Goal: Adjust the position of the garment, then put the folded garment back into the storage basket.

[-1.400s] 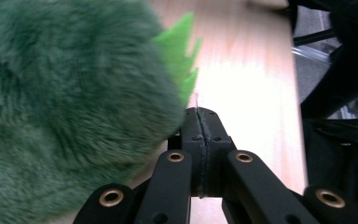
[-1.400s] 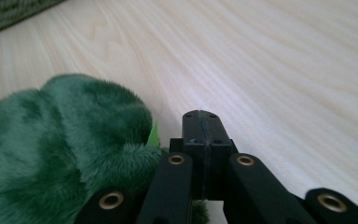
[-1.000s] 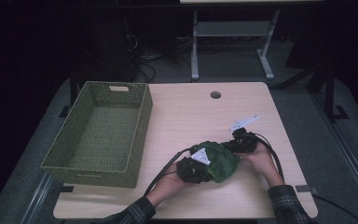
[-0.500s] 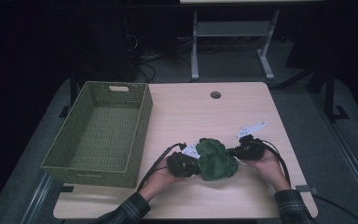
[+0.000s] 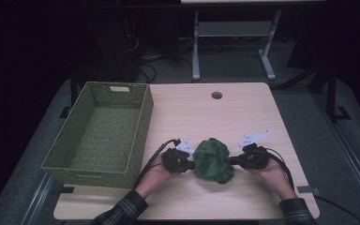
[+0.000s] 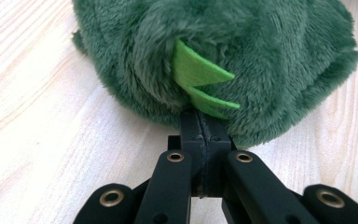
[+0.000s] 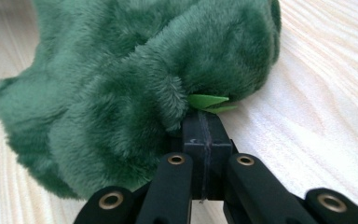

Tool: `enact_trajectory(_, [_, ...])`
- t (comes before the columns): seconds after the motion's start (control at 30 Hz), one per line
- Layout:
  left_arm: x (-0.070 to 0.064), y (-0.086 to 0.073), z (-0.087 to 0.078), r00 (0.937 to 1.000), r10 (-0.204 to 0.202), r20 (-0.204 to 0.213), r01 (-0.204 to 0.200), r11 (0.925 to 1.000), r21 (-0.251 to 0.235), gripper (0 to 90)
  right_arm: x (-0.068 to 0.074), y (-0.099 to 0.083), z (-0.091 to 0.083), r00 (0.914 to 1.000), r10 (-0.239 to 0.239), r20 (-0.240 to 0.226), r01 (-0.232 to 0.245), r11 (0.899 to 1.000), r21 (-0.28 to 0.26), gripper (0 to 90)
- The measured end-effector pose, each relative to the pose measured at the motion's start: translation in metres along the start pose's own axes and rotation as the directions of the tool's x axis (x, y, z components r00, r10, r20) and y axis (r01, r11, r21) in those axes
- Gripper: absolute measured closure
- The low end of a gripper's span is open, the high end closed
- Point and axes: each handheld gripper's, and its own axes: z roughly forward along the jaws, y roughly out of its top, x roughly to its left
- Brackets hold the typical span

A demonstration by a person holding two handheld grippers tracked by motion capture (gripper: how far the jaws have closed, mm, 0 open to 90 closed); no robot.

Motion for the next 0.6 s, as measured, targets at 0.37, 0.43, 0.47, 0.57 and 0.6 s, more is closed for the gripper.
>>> enact_trajectory(0.37, [0.006,-0.002,-0.007,0.9998,-0.008,-0.018,0.008,0.9999,-0.007,89.5,0.007,-0.008,-0.008,1.0,0.008,-0.005,-0.008,0.999,-0.034,89.9])
enact_trajectory(0.43, [0.007,-0.003,-0.011,0.9998,-0.012,-0.017,0.012,0.9998,-0.014,87.3,0.007,-0.012,-0.015,0.9998,0.016,0.013,-0.015,0.998,-0.054,88.6])
enact_trajectory(0.47, [0.007,-0.003,-0.012,0.9998,-0.011,-0.018,0.011,0.9998,-0.019,85.4,0.007,-0.014,-0.017,0.9996,0.018,0.021,-0.017,0.998,-0.063,86.0])
enact_trajectory(0.57, [0.005,-0.004,-0.018,0.9995,-0.016,-0.027,0.016,0.9995,-0.028,73.1,0.006,-0.022,-0.026,0.998,0.043,0.047,-0.038,0.994,-0.106,76.9])
enact_trajectory(0.6, [0.004,-0.004,-0.02,0.9996,-0.013,-0.025,0.013,0.9995,-0.028,69.0,0.006,-0.025,-0.028,0.9968,0.046,0.066,-0.039,0.993,-0.113,71.7])
